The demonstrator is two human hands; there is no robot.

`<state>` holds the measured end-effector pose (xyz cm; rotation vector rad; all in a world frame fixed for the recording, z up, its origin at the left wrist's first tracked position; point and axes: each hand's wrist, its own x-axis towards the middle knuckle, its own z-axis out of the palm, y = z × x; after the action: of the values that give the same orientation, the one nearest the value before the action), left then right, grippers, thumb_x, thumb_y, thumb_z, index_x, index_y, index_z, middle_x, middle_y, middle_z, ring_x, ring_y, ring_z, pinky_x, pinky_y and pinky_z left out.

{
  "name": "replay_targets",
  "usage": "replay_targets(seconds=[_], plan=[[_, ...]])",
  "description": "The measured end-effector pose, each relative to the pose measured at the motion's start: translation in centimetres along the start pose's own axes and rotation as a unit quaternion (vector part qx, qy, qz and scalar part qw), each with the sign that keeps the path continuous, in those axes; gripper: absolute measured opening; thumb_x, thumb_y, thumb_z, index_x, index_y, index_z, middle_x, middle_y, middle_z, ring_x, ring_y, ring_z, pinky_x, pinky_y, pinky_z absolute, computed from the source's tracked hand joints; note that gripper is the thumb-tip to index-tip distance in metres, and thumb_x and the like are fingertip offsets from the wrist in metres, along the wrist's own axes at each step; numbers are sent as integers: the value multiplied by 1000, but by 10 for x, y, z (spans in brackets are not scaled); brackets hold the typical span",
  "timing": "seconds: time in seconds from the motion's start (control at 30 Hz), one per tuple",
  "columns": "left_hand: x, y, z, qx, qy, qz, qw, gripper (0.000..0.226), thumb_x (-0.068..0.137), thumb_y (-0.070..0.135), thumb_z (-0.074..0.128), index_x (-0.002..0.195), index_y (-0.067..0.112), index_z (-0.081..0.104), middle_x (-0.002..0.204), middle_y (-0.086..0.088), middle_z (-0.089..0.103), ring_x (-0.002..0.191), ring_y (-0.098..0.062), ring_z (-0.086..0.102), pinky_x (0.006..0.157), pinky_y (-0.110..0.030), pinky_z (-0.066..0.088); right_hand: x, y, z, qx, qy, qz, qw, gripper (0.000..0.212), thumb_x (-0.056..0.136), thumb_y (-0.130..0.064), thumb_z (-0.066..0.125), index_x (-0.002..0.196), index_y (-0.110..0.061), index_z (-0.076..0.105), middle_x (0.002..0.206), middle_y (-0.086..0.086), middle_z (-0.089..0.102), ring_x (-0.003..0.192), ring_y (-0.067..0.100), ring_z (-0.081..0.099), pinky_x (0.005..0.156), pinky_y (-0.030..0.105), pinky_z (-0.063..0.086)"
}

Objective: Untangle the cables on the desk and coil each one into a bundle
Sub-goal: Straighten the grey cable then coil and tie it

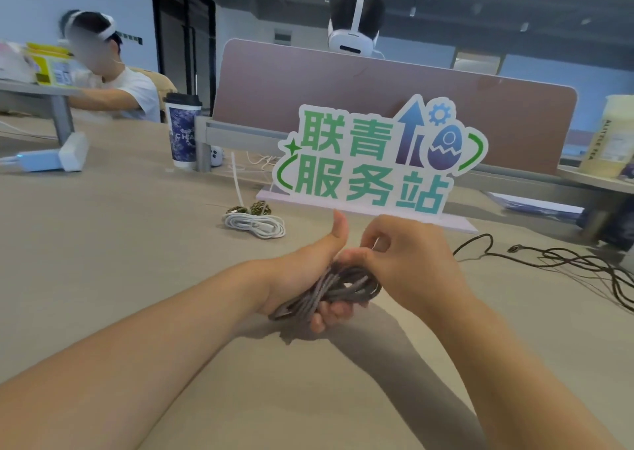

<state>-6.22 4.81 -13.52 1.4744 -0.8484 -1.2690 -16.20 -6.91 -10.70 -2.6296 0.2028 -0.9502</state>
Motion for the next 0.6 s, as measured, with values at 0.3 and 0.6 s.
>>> replay_targets(seconds=[0.3, 0.6], plan=[[5, 10, -30, -153, 393, 143, 896, 57, 90, 58, 41, 94, 6, 64, 61, -2, 54, 48, -12, 47, 47, -26, 44, 3, 4, -1, 11, -145, 137, 980, 31, 97, -39, 43, 80, -20, 61, 78, -5, 57, 67, 7, 49, 54, 20, 34], [-4, 15, -55, -529, 224, 265, 774, 64, 97, 55, 24, 100, 0, 59, 82, -16, 69, 65, -27, 69, 56, -46, 55, -5, -7, 25, -9, -216, 122, 969, 27, 99, -31, 39, 97, -17, 62, 91, 4, 61, 88, 25, 56, 76, 33, 46]])
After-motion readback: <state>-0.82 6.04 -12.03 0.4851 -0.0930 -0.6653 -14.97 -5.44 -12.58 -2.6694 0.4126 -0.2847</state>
